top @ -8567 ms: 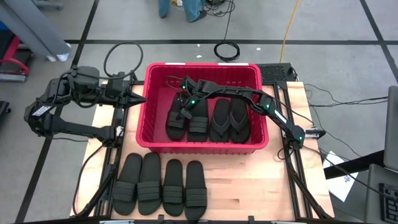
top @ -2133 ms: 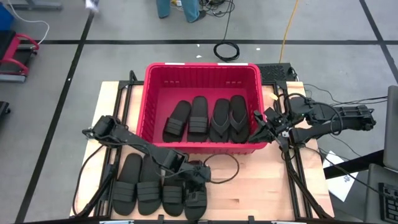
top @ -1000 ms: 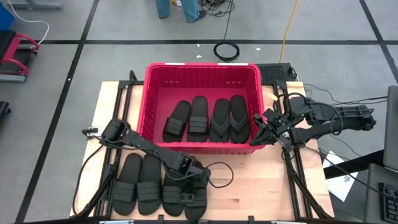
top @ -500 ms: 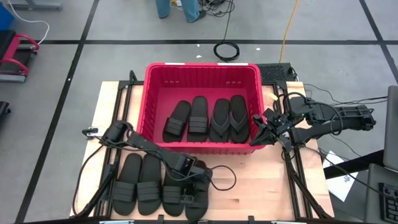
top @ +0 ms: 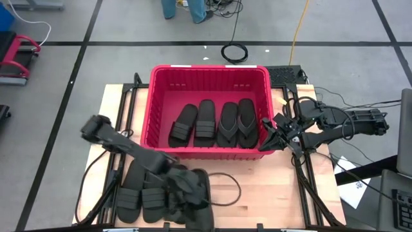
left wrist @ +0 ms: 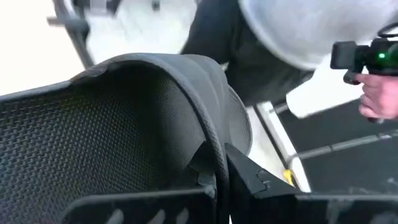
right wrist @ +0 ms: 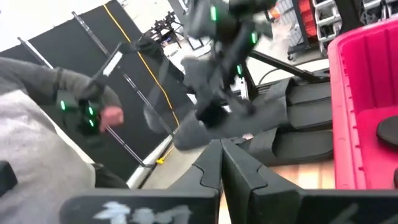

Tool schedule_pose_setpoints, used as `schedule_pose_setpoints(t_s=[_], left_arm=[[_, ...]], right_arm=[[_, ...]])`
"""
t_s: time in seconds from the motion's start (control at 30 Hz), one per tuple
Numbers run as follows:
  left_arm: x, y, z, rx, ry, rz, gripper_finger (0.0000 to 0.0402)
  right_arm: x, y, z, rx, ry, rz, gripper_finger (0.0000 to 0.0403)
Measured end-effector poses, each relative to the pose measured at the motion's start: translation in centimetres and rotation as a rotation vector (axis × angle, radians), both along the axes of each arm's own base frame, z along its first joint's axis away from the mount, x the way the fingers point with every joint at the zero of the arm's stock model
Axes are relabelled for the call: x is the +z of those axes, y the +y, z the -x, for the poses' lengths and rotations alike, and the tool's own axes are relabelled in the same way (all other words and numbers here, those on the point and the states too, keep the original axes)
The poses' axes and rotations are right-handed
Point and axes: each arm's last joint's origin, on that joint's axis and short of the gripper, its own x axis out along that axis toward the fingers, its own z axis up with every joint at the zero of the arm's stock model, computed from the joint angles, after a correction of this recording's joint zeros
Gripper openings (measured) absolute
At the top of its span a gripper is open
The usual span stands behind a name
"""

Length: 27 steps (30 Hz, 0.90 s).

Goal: Pick and place slides into bin
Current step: Put the black slide into the red bin

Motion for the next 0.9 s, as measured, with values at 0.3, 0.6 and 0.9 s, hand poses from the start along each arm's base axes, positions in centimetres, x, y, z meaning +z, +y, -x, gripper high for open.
schedule_pose_setpoints(t_s=[0.3, 0.6, 0.9], left_arm=[[11.1, 3.8, 6.7, 0.310, -0.328, 0.089, 0.0004], [16.1, 10.4, 12.4, 0.766, -0.601, -0.159, 0.0002], [17.4, 19.3, 12.3, 0.918, -0.699, -0.249, 0.0002]], right_arm=[[0.1, 0.0, 0.0, -0.002, -0.042, 0.056, 0.0000], [0.0, -0.4, -0.2, -0.134, -0.044, 0.083, 0.0000], [0.0, -0.7, -0.3, -0.256, -0.040, 0.095, 0.0000]])
